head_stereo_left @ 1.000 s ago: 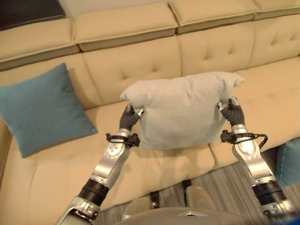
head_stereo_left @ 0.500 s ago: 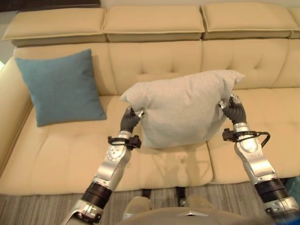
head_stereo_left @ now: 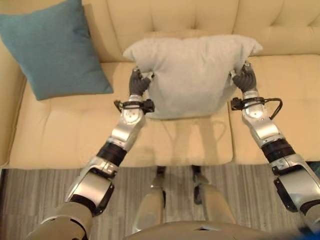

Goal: Pick up all the scattered cushions and arrange them neatly on the sofa.

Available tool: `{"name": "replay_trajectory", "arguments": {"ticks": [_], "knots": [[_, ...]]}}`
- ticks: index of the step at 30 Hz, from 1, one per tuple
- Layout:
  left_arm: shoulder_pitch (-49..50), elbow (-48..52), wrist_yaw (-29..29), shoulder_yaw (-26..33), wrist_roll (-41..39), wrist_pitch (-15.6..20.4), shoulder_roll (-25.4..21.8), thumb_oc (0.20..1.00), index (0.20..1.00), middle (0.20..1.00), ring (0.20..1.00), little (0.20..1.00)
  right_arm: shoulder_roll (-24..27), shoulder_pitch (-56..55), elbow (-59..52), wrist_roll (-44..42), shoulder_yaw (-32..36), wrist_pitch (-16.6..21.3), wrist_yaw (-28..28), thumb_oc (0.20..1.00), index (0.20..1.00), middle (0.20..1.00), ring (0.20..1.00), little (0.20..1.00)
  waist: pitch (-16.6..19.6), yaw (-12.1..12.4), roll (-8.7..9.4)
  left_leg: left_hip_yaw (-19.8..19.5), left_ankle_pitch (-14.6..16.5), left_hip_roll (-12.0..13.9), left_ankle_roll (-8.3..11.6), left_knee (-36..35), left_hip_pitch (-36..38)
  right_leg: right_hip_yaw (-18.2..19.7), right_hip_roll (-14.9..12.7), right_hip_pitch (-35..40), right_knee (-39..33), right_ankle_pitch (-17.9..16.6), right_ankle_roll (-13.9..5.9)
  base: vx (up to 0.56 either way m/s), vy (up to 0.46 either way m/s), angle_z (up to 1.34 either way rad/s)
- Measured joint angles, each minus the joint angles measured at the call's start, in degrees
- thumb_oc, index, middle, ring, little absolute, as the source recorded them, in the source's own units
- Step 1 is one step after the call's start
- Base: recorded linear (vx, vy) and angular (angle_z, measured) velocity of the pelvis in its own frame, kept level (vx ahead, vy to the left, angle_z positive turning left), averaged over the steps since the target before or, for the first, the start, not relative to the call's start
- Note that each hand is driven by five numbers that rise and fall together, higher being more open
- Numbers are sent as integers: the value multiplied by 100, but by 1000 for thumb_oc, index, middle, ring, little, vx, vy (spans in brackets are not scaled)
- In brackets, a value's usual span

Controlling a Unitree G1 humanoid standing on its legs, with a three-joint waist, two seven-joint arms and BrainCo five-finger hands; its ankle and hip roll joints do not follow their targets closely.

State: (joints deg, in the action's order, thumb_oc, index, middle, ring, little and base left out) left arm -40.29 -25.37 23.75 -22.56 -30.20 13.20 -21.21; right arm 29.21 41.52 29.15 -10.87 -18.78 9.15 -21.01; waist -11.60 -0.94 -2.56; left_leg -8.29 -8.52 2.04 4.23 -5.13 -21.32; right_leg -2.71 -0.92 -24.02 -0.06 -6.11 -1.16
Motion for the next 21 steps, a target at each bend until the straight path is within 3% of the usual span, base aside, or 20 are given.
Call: {"name": "replay_trajectory", "arguments": {"ticks": [8, 16, 21], "knots": [[-1046, -536, 309, 8, -7, 131, -1, 200, 200, 200, 200, 200, 342, 1272, 335, -47, -445, -51, -226, 200, 200, 200, 200, 200, -32, -9, -28, 10, -4, -9, -3, 0, -201, -1, -7, -139, -121, -29, -3, 30, 20, 0], [-1451, -820, 417, 5, -47, 282, -87, 200, 200, 200, 200, 200, 373, 1982, 730, -76, -764, -70, -383, 200, 200, 200, 200, 200, -37, -109, -16, 11, -2, -8, 1, 0, -374, -2, -2, -276, -189, -30, -5, 24, 1, 1], [-1900, -1477, 401, -351, -74, 400, -170, 200, 200, 200, 200, 200, 453, 2412, 1543, -179, -1223, -32, -388, 200, 200, 200, 200, 200, -37, -117, -6, 0, -5, 11, 2, 18, -778, -3, 22, -674, -192, -110, -10, 7, -7, -2]]}}
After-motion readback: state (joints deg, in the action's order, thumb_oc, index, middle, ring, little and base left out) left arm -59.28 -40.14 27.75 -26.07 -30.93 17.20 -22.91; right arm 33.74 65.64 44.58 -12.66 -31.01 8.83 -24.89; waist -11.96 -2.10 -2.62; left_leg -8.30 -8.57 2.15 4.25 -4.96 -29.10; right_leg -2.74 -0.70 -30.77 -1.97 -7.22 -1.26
